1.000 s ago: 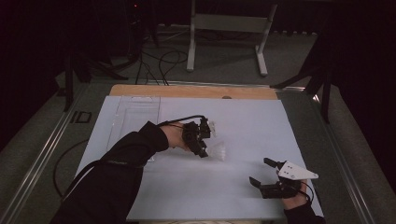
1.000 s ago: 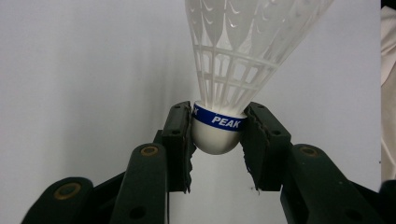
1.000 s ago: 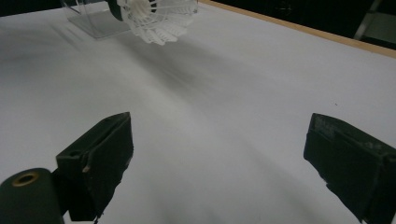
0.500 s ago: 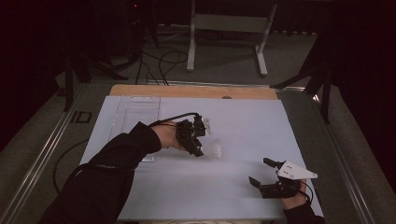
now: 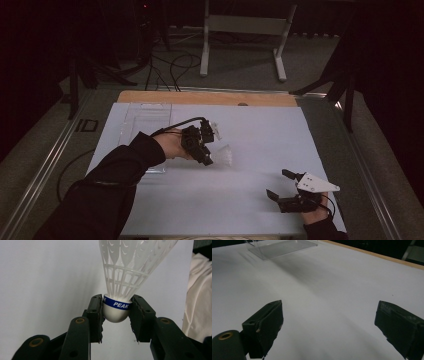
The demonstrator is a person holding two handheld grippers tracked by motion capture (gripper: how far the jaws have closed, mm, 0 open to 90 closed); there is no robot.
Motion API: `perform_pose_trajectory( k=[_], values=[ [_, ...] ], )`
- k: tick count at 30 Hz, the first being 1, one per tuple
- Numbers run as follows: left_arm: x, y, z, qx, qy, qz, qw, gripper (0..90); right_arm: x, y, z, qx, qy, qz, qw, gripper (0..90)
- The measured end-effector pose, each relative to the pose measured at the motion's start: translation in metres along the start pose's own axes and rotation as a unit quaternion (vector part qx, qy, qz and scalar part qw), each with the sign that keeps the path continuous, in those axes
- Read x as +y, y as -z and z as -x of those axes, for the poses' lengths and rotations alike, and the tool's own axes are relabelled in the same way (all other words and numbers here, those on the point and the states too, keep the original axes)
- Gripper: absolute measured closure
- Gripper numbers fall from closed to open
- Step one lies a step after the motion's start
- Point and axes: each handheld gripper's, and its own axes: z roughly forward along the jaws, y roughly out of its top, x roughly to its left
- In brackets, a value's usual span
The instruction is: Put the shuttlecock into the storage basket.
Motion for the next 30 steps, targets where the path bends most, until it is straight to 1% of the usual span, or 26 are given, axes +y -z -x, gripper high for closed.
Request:
perform_pose_trajectory(
  k=[2,4,5,6,7,8,9,10,11,13,14,16,18,19,21,23,24,25,28,30],
  values=[
    [0.0,0.002,0.0,0.001,0.0,0.0,1.0,64.6,0.0,0.0,0.0,0.0,0.0,0.0,1.0,8.3],
    [-0.002,0.01,0.0,0.005,0.005,0.008,0.9999,64.6,0.0,0.0,0.0,0.0,0.001,0.0,1.0,8.3],
    [-0.002,0.014,0.0,0.011,0.01,0.01,0.9998,64.6,0.0,0.0,0.0,0.0,0.0,0.0,1.0,8.3],
    [-0.003,0.017,0.0,0.009,0.011,0.011,0.9998,64.6,0.0,0.0,0.0,-0.001,0.0,0.0,1.0,8.3],
    [-0.003,0.019,0.0,0.01,0.009,0.014,0.9998,64.6,0.0,0.0,0.0,0.0,0.0,0.0,1.0,8.3],
    [-0.004,0.022,0.0,0.013,0.015,0.014,0.9997,64.6,0.0,0.0,0.0,0.0,0.001,0.0,1.0,8.3],
    [-0.004,0.024,0.001,0.014,0.014,0.012,0.9997,64.6,0.0,0.0,0.0,-0.001,0.002,-0.001,1.0,8.3],
    [-0.005,0.027,0.001,0.016,0.011,0.016,0.9997,64.6,0.0,0.0,0.0,0.0,0.002,-0.001,1.0,8.3],
    [-0.006,0.029,0.001,0.016,0.016,0.018,0.9996,64.6,0.0,0.0,0.0,0.0,0.0,-0.001,1.0,8.3],
    [-0.007,0.034,0.001,0.021,0.017,0.021,0.9994,64.6,0.0,0.0,0.0,0.0,0.001,-0.001,1.0,8.3],
    [-0.008,0.036,0.001,0.02,0.023,0.021,0.9993,64.6,0.0,0.0,0.0,0.0,0.0,-0.001,1.0,8.3],
    [-0.01,0.041,0.001,0.024,0.025,0.023,0.9991,64.6,0.0,0.0,-0.001,-0.001,0.001,-0.001,1.0,8.3],
    [-0.011,0.045,0.0,0.028,0.032,0.022,0.9988,64.6,0.001,-0.001,-0.001,-0.001,0.003,0.0,1.0,8.3],
    [-0.012,0.047,0.0,0.029,0.04,0.026,0.9984,64.6,0.001,-0.001,-0.001,-0.001,0.002,0.0,1.0,8.3],
    [-0.013,0.052,-0.003,0.037,0.052,0.026,0.9976,64.6,0.001,-0.001,-0.001,-0.001,0.002,-0.001,1.0,8.3],
    [-0.015,0.056,-0.006,0.042,0.071,0.028,0.9962,64.6,0.001,-0.001,0.0,-0.001,0.003,0.0,1.0,8.3],
    [-0.016,0.058,-0.007,0.048,0.077,0.028,0.9955,64.7,0.001,-0.001,-0.001,-0.002,0.003,0.0,1.0,8.3],
    [-0.017,0.059,-0.008,0.048,0.084,0.031,0.9949,64.7,0.001,0.0,-0.001,-0.001,0.002,0.0,1.0,8.3],
    [-0.02,0.064,-0.01,0.052,0.091,0.036,0.9939,64.6,0.001,0.0,-0.001,-0.001,0.003,0.0,1.0,8.3],
    [-0.022,0.066,-0.01,0.058,0.095,0.04,0.993,64.6,0.001,0.0,-0.001,-0.002,0.002,-0.001,1.0,8.3]
  ],
)
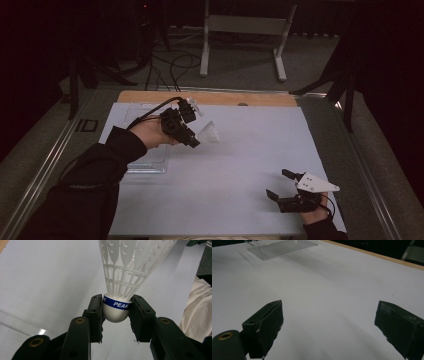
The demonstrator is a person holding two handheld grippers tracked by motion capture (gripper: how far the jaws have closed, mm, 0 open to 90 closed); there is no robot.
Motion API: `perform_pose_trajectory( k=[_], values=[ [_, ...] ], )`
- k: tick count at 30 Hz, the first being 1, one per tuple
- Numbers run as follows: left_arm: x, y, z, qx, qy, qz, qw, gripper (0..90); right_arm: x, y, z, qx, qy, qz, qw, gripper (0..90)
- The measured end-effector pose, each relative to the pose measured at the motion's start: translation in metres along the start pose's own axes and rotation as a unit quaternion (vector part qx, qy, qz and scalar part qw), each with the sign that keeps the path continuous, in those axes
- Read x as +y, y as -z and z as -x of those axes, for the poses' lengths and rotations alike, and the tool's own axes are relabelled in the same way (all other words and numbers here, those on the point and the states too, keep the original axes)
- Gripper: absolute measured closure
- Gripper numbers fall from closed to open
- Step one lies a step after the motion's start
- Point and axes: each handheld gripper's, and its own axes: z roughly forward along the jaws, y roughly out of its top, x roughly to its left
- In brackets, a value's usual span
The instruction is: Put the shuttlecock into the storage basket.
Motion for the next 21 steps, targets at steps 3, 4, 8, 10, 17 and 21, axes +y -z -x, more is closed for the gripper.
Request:
perform_pose_trajectory(
  k=[3,4,8,10,17,21],
  values=[
    [-0.002,0.002,-0.001,0.0,0.0,0.002,1.0,64.6,0.0,0.0,0.0,0.0,0.0,0.001,1.0,8.3],
    [-0.004,0.004,-0.002,0.002,0.007,0.004,1.0,64.6,0.0,0.0,0.0,0.0,0.001,0.0,1.0,8.3],
    [-0.01,0.009,-0.006,0.009,0.023,0.008,0.9997,64.6,0.0,0.0,0.0,0.0,0.0,0.0,1.0,8.3],
    [-0.013,0.012,-0.009,0.01,0.034,0.01,0.9993,64.6,0.0,0.0,0.0,0.0,0.0,0.0,1.0,8.4],
    [-0.025,0.018,-0.017,0.024,0.064,0.012,0.9976,64.6,0.0,-0.001,0.0,0.0,0.0,-0.001,1.0,8.3],
    [-0.032,0.022,-0.024,0.035,0.087,0.009,0.9956,64.6,0.0,-0.001,0.0,0.0,-0.002,0.0,1.0,8.3]
  ],
)
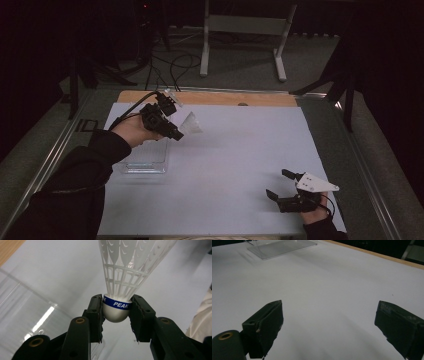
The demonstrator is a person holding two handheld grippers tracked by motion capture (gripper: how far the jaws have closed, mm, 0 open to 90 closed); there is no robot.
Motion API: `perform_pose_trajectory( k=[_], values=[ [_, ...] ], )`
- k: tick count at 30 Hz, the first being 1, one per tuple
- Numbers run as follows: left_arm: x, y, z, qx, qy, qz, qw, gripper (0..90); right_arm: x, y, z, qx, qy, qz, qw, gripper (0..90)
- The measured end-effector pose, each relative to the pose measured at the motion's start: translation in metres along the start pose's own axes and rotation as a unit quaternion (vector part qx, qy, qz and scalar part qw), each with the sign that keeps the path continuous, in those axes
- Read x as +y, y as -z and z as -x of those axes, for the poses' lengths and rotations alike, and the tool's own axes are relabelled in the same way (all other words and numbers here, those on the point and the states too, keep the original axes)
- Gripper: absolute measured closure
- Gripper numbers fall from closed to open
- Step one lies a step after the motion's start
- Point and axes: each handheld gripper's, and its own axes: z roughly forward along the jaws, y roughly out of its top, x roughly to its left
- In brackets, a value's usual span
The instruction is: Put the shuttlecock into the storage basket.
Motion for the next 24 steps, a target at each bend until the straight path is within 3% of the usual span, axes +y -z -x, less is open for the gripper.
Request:
perform_pose_trajectory(
  k=[6,8,12,13,18,24],
  values=[
    [-0.012,0.008,-0.017,0.015,0.051,0.011,0.9985,64.6,0.0,-0.001,0.0,-0.001,0.001,-0.002,1.0,8.3],
    [-0.014,0.008,-0.02,0.015,0.058,0.011,0.9982,64.7,0.0,0.0,0.0,0.0,0.0,-0.002,1.0,8.3],
    [-0.025,0.012,-0.029,0.026,0.079,0.011,0.9965,64.7,0.001,0.0,-0.001,-0.002,0.002,-0.003,1.0,8.4],
    [-0.031,0.013,-0.032,0.032,0.092,0.014,0.9951,64.7,0.001,0.0,-0.001,-0.002,0.001,-0.003,1.0,8.3],
    [-0.044,0.017,-0.037,0.038,0.105,0.014,0.9936,64.7,0.001,0.0,-0.001,-0.002,0.004,-0.004,1.0,8.4],
    [-0.063,0.028,-0.048,0.047,0.137,0.023,0.9892,64.6,0.001,-0.001,-0.002,-0.002,0.004,-0.004,1.0,8.4]
  ],
)
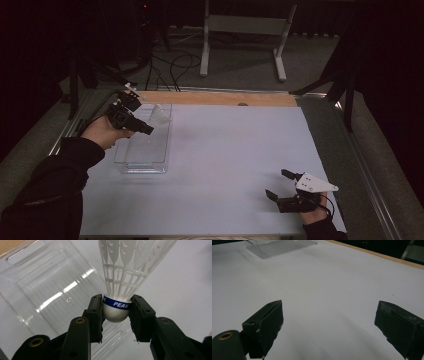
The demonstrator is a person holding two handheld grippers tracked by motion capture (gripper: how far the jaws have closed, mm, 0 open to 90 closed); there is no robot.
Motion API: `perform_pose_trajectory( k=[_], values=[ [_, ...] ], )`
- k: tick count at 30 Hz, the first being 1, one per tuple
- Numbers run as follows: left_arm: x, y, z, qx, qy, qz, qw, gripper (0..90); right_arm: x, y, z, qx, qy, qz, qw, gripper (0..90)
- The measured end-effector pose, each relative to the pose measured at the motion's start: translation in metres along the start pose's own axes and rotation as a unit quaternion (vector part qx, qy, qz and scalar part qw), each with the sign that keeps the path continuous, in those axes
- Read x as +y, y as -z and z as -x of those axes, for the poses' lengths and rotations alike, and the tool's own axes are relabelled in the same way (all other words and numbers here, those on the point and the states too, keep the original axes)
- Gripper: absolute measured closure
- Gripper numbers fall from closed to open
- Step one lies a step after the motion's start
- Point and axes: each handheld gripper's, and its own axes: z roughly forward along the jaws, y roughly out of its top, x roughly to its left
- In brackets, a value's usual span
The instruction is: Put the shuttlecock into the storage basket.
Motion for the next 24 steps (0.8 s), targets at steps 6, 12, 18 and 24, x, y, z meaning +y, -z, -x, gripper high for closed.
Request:
perform_pose_trajectory(
  k=[6,12,18,24],
  values=[
    [-0.015,0.006,-0.011,0.006,0.021,0.0,0.9998,64.6,0.0,0.0,0.0,-0.001,0.0,0.0,1.0,8.4],
    [-0.031,0.009,-0.023,0.011,0.049,0.002,0.9987,64.6,0.0,0.0,0.0,-0.001,0.0,-0.001,1.0,8.3],
    [-0.045,0.007,-0.029,0.009,0.063,0.005,0.998,64.6,0.001,0.0,-0.001,-0.001,0.0,-0.001,1.0,8.4],
    [-0.058,-0.001,-0.035,0.006,0.071,0.006,0.9975,64.6,0.0,0.0,0.0,0.001,0.0,0.0,1.0,8.4]
  ],
)
